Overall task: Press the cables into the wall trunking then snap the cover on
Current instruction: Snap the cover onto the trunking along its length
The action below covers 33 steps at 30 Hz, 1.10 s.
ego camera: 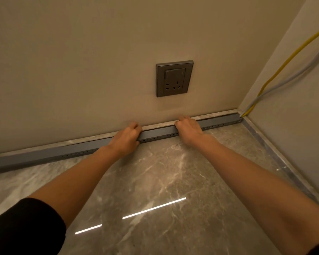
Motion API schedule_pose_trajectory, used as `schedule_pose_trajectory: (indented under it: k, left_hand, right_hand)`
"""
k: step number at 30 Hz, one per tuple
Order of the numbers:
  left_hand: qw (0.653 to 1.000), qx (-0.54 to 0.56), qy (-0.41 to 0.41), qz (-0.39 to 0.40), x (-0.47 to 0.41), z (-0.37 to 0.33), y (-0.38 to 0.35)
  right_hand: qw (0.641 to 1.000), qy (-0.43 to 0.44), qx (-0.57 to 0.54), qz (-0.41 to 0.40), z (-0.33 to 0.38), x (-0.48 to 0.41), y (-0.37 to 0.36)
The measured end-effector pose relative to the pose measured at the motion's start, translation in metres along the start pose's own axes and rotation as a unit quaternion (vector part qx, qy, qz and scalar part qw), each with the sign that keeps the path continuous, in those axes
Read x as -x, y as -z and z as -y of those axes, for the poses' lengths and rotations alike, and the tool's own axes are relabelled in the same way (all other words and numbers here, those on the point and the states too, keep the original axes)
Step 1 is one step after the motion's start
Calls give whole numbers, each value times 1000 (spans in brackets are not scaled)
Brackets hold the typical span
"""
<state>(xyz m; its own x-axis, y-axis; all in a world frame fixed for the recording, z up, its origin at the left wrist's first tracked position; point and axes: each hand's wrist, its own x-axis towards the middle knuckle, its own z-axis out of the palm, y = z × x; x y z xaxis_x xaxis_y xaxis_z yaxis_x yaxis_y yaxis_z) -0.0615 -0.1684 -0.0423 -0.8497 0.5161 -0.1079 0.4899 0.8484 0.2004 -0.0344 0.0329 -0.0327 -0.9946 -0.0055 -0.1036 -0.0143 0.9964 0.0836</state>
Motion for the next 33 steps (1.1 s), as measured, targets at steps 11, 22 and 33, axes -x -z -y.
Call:
schedule_pose_trajectory:
  k: [11, 22, 33]
  left_hand:
    - [997, -68, 25, 9, 21, 39, 7]
    - [998, -68, -3, 15, 18, 46, 10]
    - [998, -8, 13, 54, 5, 14, 17]
  right_hand:
    - [998, -50, 44, -10, 47, 0, -4]
    - [999, 23, 46, -1, 50, -5, 3]
    - [994, 54, -89, 45, 27, -2, -1]
